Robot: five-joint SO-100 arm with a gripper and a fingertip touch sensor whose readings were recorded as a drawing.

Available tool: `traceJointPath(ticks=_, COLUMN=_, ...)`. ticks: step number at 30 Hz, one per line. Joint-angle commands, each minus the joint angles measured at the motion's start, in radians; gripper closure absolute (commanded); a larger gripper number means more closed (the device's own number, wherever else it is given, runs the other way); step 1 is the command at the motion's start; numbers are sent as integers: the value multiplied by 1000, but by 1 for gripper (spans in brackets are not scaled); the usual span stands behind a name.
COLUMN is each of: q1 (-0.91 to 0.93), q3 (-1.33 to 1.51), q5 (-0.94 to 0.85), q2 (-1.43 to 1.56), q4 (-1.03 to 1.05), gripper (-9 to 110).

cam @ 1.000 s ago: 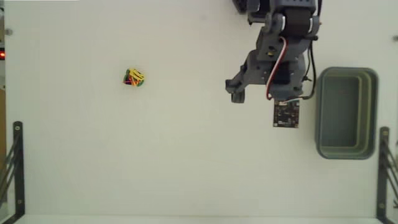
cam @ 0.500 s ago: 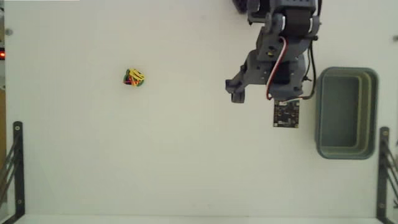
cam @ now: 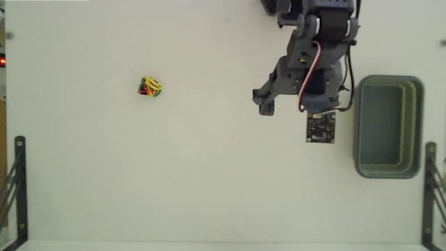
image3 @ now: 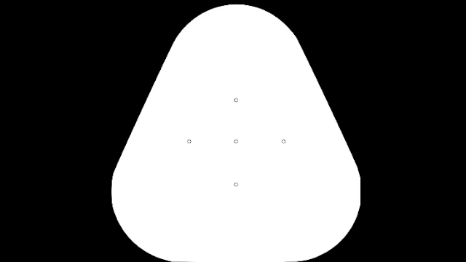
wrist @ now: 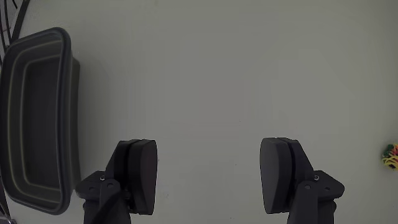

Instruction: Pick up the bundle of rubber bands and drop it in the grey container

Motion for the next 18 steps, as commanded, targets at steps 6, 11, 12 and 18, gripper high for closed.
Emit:
traceJointPath(ticks=6, q1=48, q3=5, q5=5, q2=32, q4=2, gripper=-9)
traceJointPath(ticks=11, q1=83, q3=5, q5=5, q2=32, q4=2, gripper=-9)
traceJointPath(ticks=12, q1=91, q3=5, q5=5, q2=32, q4=2, gripper=-9)
traceJointPath(ticks=18, q1=137, q3=5, q5=5, q2=32, q4=2, gripper=-9)
